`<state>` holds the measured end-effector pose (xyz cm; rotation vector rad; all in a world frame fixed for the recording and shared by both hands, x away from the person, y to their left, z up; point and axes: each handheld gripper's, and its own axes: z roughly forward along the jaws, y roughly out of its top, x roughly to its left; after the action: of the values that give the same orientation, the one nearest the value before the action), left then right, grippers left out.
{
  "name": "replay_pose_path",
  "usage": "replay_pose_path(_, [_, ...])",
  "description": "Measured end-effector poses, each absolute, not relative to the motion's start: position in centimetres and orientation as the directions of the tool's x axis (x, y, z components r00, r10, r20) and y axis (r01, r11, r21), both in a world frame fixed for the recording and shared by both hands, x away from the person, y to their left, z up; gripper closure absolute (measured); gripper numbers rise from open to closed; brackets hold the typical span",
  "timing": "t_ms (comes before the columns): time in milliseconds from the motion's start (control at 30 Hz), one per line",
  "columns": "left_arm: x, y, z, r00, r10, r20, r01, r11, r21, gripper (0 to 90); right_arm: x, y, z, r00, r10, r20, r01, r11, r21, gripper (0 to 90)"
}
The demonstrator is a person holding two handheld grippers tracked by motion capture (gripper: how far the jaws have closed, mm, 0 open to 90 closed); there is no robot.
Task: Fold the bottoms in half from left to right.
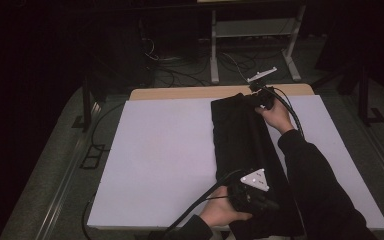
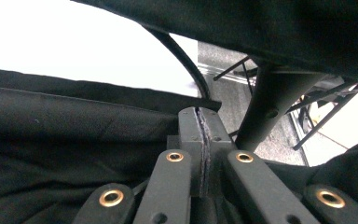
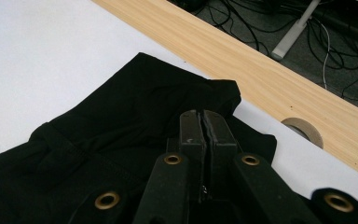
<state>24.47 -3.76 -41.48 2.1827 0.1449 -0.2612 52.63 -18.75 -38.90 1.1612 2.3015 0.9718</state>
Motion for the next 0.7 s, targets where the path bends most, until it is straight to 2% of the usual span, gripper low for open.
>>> replay_pose_path(267, [24.5, -5.6, -41.3, 0.973, 0.005, -0.229, 0.185, -0.603, 0.776, 88.7, 52.7, -19.5, -38.9, -0.587, 0.809, -0.021, 0.536, 0.408, 0.739, 86.0])
replay_pose_path(700, [25.0, -7.5, -41.9, 0.961, 0.024, -0.276, 0.235, -0.599, 0.766, 88.8, 53.2, -21.1, -40.1, -0.571, 0.821, -0.020, 0.546, 0.398, 0.737, 86.0])
